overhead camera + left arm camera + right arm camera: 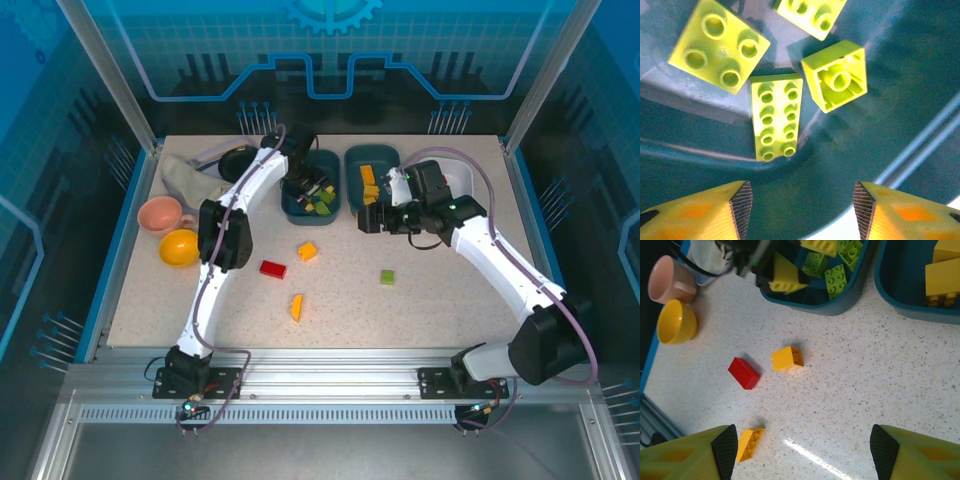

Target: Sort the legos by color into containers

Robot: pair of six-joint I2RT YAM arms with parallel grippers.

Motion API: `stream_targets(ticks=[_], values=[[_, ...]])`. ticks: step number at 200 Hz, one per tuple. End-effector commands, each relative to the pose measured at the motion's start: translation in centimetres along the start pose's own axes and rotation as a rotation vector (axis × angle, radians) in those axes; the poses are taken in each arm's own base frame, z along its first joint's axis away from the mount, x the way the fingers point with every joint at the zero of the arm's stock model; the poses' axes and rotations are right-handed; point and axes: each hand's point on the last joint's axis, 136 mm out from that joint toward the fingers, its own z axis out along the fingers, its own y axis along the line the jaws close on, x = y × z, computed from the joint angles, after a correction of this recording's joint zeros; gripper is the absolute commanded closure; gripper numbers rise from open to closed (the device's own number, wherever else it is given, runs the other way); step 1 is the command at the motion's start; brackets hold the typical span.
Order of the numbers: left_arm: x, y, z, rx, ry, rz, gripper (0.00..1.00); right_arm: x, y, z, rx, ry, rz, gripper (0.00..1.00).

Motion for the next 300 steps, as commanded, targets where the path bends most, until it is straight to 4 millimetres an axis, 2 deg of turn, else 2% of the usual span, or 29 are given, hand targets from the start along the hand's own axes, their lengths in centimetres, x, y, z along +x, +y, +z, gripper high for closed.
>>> stream_targets(ticks=[1, 9, 32, 50, 69, 80, 99, 114, 136, 181, 195, 206, 240, 260, 272, 277, 300], values=[[1.4, -1.9, -8.4, 0.050, -0.149, 0.097, 0.40, 0.5, 0.6, 1.0, 0.069, 0.048, -0.095, 0.27], [1.7, -1.6, -10.1, 0.044, -0.199, 0.111, 0.38, 1.0, 1.1, 1.7, 0.081, 0.071, -0.131, 0.27], [2.8, 1.0, -13.8, 0.017, -0.307, 0.124, 0.35, 2.4, 2.3, 4.3, 0.127, 0.142, -0.233, 0.26], [4.1, 4.5, -15.3, -0.013, -0.358, 0.125, 0.34, 3.5, 3.4, 6.7, 0.159, 0.205, -0.303, 0.26], [5.7, 9.4, -15.4, -0.059, -0.392, 0.119, 0.31, 4.8, 4.5, 9.7, 0.192, 0.279, -0.365, 0.25], [6.6, 11.5, -15.3, -0.058, -0.401, 0.117, 0.30, 5.3, 5.0, 11.2, 0.220, 0.310, -0.401, 0.22], [8.3, 15.6, -14.1, -0.079, -0.389, 0.096, 0.30, 5.9, 5.3, 14.0, 0.275, 0.360, -0.454, 0.18], [9.3, 18.2, -13.4, -0.105, -0.380, 0.090, 0.30, 6.2, 5.0, 15.8, 0.307, 0.397, -0.465, 0.17], [10.2, 20.4, -13.0, -0.111, -0.387, 0.091, 0.30, 6.4, 4.3, 18.2, 0.331, 0.442, -0.469, 0.17], [11.2, 21.3, -12.2, -0.066, -0.375, 0.093, 0.30, 6.2, 3.2, 21.3, 0.355, 0.493, -0.457, 0.21], [11.3, 21.3, -12.3, -0.061, -0.374, 0.099, 0.30, 5.9, 3.2, 21.6, 0.351, 0.492, -0.448, 0.25], [11.4, 21.2, -12.3, -0.055, -0.370, 0.103, 0.30, 6.6, 2.5, 22.7, 0.360, 0.520, -0.442, 0.28], [11.6, 21.2, -12.2, -0.045, -0.364, 0.104, 0.30, 6.8, 2.3, 23.1, 0.364, 0.534, -0.427, 0.44], [11.7, 20.5, -12.1, -0.025, -0.362, 0.123, 0.30, 6.3, 2.3, 22.4, 0.377, 0.514, -0.421, 0.56], [11.8, 19.8, -12.2, -0.005, -0.362, 0.145, 0.30, 5.6, 2.5, 21.8, 0.381, 0.487, -0.421, 0.60], [11.9, 19.4, -12.2, 0.006, -0.362, 0.156, 0.30, 4.4, 3.1, 20.6, 0.375, 0.449, -0.419, 0.61], [12.4, 16.4, -12.6, 0.056, -0.359, 0.242, 0.30, 0.7, 3.2, 16.4, 0.390, 0.337, -0.379, 0.64]])
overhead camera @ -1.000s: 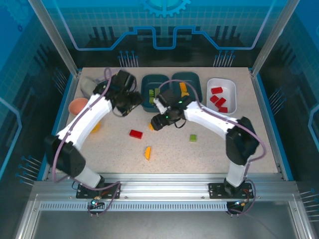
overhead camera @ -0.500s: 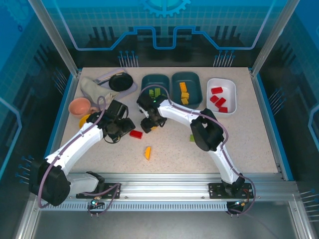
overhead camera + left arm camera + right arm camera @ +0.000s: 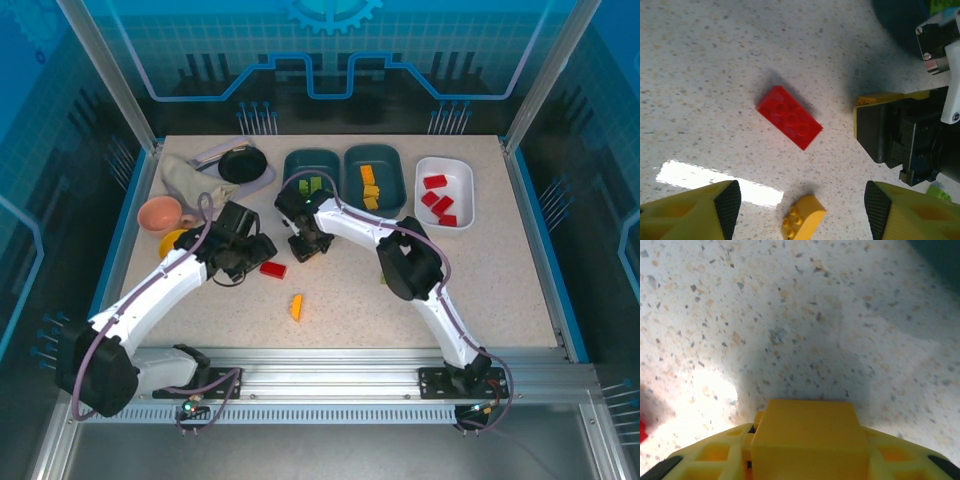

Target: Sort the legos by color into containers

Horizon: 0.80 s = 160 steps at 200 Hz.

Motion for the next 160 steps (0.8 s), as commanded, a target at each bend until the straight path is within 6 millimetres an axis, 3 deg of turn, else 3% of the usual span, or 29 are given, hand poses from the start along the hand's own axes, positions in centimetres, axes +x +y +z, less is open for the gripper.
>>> stream_targets(ticks=[1, 26, 56, 79, 113, 133, 136, 160], values=[[-0.2, -3.6, -0.8, 0.098, -0.003, 0.086, 0.30, -1.6, -3.5, -7.1, 0.032, -0.137, 0.083, 0.64], [-0.1, -7.7, -1.2, 0.170, 0.004, 0.170, 0.31, -1.3, -8.9, -11.3, 0.049, -0.217, 0.238, 0.64], [-0.2, -12.1, -0.7, 0.248, 0.032, 0.227, 0.31, -1.1, -15.7, -12.2, 0.059, -0.249, 0.451, 0.63], [-0.6, -15.0, 0.1, 0.281, 0.057, 0.249, 0.31, -1.8, -20.3, -11.6, 0.039, -0.251, 0.662, 0.65], [-1.2, -17.9, 1.6, 0.311, 0.082, 0.258, 0.31, -4.3, -24.9, -9.9, 0.009, -0.280, 0.957, 0.65], [-1.3, -18.7, 2.7, 0.313, 0.097, 0.263, 0.31, -5.8, -26.4, -9.4, -0.009, -0.308, 1.100, 0.65], [-1.3, -18.8, 2.8, 0.314, 0.098, 0.264, 0.31, -5.8, -26.6, -8.3, -0.005, -0.292, 1.119, 0.65], [-1.4, -19.3, 4.0, 0.314, 0.104, 0.276, 0.31, -5.9, -28.1, -6.3, 0.023, -0.277, 1.318, 0.64]])
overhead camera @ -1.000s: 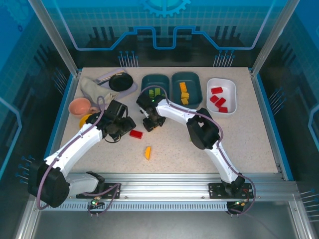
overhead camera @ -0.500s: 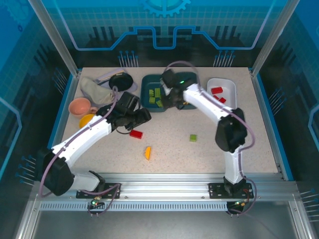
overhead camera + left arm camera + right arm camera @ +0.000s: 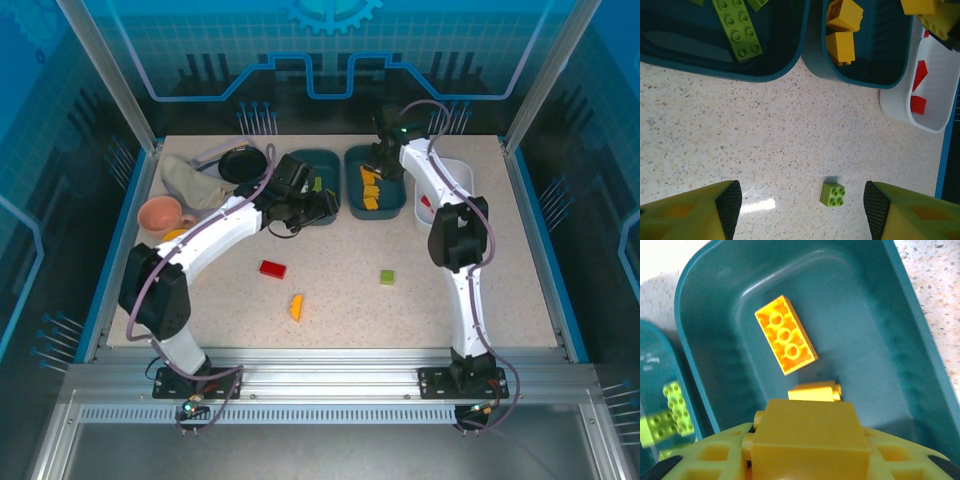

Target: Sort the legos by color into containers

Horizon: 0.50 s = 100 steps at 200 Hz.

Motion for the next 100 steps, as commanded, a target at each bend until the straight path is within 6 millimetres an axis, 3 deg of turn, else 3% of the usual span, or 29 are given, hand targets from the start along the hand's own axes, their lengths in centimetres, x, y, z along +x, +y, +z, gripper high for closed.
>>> stream_targets(ticks=[1, 38, 100], values=[[-0.3, -1.6, 0.6, 0.046, 0.012, 0.051, 0.31, -0.4, -1.4, 1.4, 0.057, 0.014, 0.266, 0.64], [-0.6, -2.0, 1.3, 0.053, 0.016, 0.054, 0.31, -0.9, -3.5, 3.9, 0.114, -0.003, 0.506, 0.64], [-0.1, -1.1, 0.6, 0.033, 0.017, 0.063, 0.31, -1.3, -5.1, 6.2, 0.165, -0.009, 0.647, 0.57]])
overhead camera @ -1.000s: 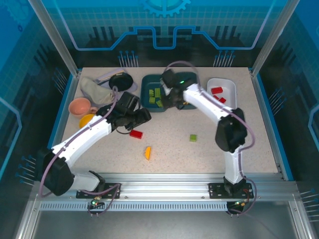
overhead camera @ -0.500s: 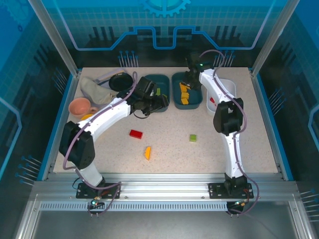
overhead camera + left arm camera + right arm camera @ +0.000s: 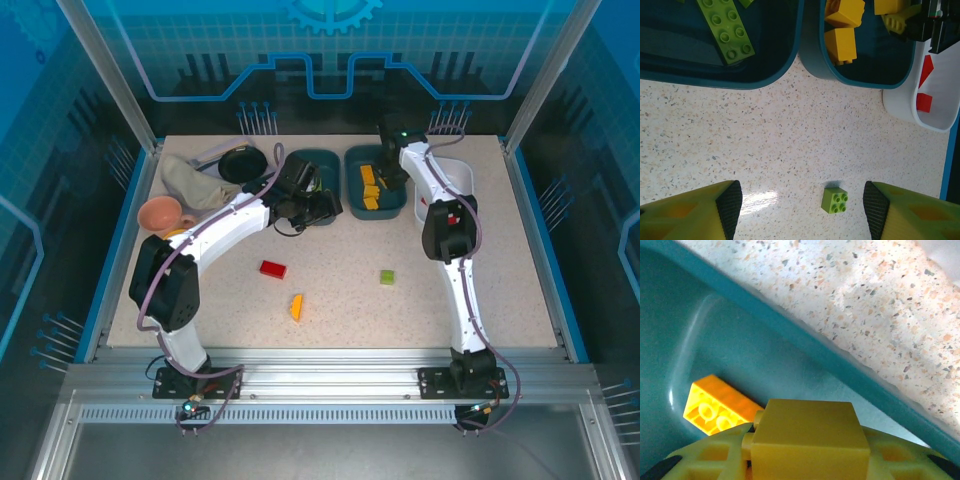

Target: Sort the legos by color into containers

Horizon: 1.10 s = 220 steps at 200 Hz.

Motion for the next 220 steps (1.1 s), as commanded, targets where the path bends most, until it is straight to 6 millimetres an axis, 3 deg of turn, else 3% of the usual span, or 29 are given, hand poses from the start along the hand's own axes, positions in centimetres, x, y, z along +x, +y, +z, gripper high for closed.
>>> stream_targets(ticks=[1, 31, 61, 105, 134, 135, 159, 186, 220], values=[[0.1, -1.0, -1.2, 0.030, -0.008, 0.040, 0.31, -1.0, -0.8, 0.4, 0.033, -0.023, 0.104, 0.56], [0.3, -0.6, -1.4, 0.019, -0.006, 0.041, 0.31, -0.5, 0.8, 0.5, -0.025, 0.017, 0.087, 0.40], [0.5, -0.3, -1.8, 0.011, -0.007, 0.036, 0.31, -0.2, 3.0, -1.8, -0.109, 0.021, 0.040, 0.32], [0.7, 1.4, -2.6, -0.038, -0.019, -0.003, 0.31, 0.0, 5.2, -8.1, -0.211, -0.027, -0.087, 0.32], [1.1, 2.8, -3.8, -0.055, -0.025, -0.042, 0.31, 0.1, 5.0, -12.6, -0.238, -0.089, -0.260, 0.33], [1.2, 2.8, -3.8, -0.055, -0.025, -0.043, 0.31, 0.0, 5.1, -13.3, -0.249, -0.097, -0.265, 0.33], [2.0, 4.1, -4.9, -0.064, -0.021, -0.062, 0.31, 0.6, 3.3, -17.3, -0.258, -0.154, -0.425, 0.33], [3.3, 5.4, -5.7, -0.076, -0.007, -0.066, 0.31, 2.7, -0.4, -19.6, -0.271, -0.165, -0.573, 0.33], [4.8, 6.6, -5.3, -0.089, 0.026, -0.089, 0.31, 7.0, -7.9, -19.5, -0.204, -0.085, -0.750, 0.34]])
